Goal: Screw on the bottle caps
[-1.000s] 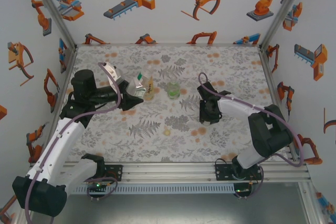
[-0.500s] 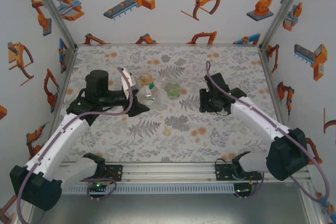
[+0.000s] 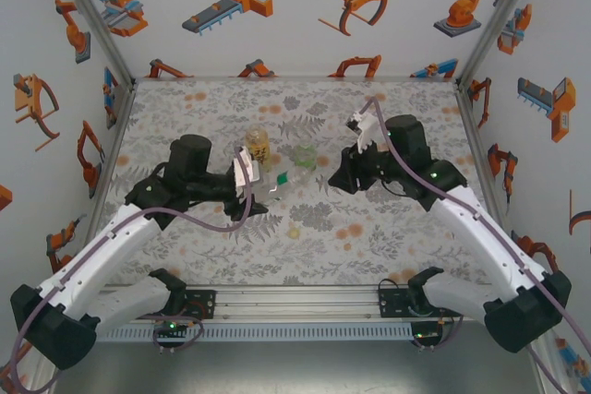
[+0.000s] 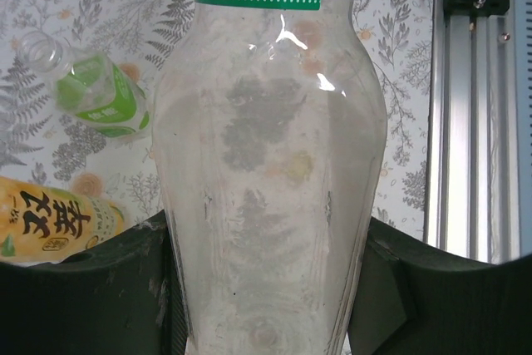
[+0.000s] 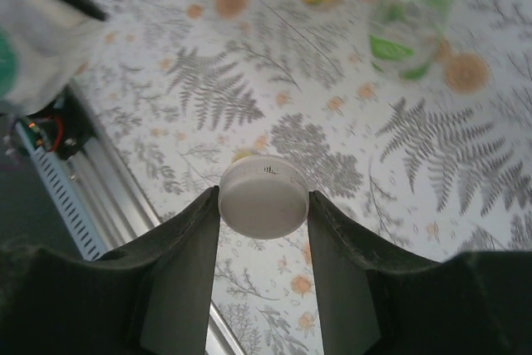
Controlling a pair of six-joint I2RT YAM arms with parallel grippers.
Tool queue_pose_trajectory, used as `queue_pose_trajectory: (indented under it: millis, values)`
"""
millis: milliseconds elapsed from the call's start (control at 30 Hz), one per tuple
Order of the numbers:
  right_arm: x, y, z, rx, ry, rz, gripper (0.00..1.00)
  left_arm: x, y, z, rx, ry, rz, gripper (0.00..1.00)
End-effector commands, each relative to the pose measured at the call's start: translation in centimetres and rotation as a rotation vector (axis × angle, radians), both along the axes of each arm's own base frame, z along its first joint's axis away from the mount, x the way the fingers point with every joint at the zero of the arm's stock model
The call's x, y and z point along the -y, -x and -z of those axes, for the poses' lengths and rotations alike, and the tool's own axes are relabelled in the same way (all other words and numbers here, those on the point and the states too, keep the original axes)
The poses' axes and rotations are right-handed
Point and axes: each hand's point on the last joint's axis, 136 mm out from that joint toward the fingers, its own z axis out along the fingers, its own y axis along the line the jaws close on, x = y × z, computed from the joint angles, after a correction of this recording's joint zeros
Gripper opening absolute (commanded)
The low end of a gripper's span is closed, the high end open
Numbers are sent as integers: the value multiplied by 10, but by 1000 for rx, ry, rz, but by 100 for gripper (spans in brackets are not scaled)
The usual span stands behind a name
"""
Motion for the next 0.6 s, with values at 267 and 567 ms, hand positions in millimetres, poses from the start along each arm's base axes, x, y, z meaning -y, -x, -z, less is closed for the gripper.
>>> queue_pose_trajectory:
  millis: [267, 567]
  values:
    - [-23, 73, -107, 456, -237, -436, 5, -2, 15, 2, 98, -26, 56, 0]
    - [-37, 92, -109, 548, -166, -580, 3, 1, 18, 6, 93, -37, 72, 0]
